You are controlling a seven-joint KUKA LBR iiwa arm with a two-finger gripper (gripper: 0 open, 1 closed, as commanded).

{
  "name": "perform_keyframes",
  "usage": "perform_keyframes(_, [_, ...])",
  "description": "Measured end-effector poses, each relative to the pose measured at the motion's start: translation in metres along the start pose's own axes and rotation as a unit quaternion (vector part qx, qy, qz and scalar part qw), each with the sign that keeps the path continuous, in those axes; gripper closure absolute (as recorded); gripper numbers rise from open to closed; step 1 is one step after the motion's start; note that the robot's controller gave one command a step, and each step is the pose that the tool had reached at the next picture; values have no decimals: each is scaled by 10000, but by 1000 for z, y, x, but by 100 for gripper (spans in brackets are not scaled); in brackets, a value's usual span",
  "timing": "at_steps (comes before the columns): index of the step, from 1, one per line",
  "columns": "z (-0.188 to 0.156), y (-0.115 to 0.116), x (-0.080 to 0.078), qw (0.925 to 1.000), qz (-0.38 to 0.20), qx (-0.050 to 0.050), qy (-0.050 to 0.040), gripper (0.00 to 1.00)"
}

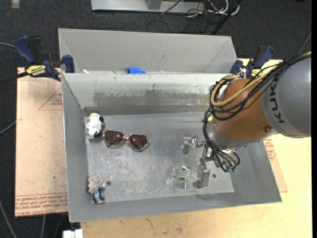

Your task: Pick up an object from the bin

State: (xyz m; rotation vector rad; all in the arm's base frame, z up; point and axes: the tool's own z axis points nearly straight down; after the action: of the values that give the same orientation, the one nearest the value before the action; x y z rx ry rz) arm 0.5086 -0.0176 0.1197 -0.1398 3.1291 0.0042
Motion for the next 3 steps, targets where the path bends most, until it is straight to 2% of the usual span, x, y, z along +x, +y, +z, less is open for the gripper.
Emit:
perform_keyframes(1, [25,-27,-16,9999,-83,20,83,0])
perform_keyframes(2, [26,2,-31,9995,-311,10,27,0])
perform_keyframes(3, [38,25,-56,9960,-887,6,39,0])
